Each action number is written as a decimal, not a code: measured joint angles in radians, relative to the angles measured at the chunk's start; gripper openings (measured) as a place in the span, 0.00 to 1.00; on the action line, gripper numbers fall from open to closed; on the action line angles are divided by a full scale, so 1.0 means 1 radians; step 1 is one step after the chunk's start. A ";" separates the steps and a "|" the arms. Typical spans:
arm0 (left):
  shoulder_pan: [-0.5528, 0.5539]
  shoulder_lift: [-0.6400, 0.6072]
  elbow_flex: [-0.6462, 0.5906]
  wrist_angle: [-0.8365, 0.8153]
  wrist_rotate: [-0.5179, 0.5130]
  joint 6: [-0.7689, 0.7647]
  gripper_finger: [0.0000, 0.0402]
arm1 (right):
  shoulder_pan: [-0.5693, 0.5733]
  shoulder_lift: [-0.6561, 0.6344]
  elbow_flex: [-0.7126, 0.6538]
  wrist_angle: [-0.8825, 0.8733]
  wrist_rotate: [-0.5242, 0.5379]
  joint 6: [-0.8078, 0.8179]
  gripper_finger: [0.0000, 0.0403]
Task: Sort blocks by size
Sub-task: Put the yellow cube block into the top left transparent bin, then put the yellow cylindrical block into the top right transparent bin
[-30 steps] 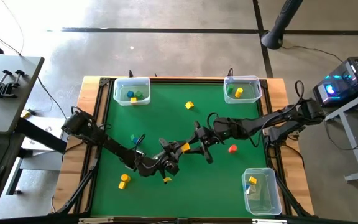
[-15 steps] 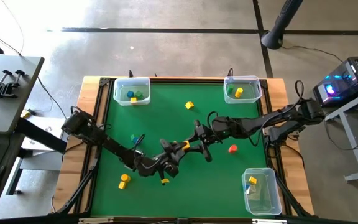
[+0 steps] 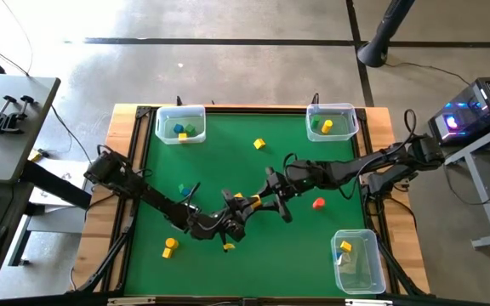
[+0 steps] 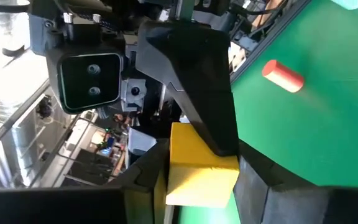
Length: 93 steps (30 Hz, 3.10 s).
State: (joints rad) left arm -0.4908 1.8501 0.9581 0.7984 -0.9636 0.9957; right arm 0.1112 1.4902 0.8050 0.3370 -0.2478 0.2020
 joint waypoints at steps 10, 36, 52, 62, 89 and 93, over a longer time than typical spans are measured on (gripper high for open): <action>-0.035 -0.002 0.019 -0.062 -0.112 -0.035 0.28 | -0.005 0.001 -0.003 -0.082 0.016 -0.052 0.42; 1.047 -0.499 0.030 -1.633 0.492 -1.245 0.28 | 0.281 0.001 -0.003 -0.180 0.688 0.002 0.42; 1.366 -0.327 0.023 -1.635 0.718 -1.137 0.42 | 0.291 0.001 -0.003 -0.178 0.711 0.008 0.42; 1.353 -0.343 0.023 -1.633 0.719 -1.125 0.44 | 0.291 0.001 -0.003 -0.178 0.711 0.008 0.42; -0.006 -0.786 -0.269 -0.892 0.521 -1.214 0.36 | 0.247 0.345 -0.001 0.366 0.632 -0.067 0.42; -0.174 -0.708 -0.155 -1.199 0.463 -1.423 0.32 | 0.241 0.345 -0.001 0.369 0.613 -0.048 0.42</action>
State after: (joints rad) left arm -0.6650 1.1419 0.8032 -0.4005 -0.5009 -0.4277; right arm 0.3526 1.8355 0.8036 0.7059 0.3652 0.1545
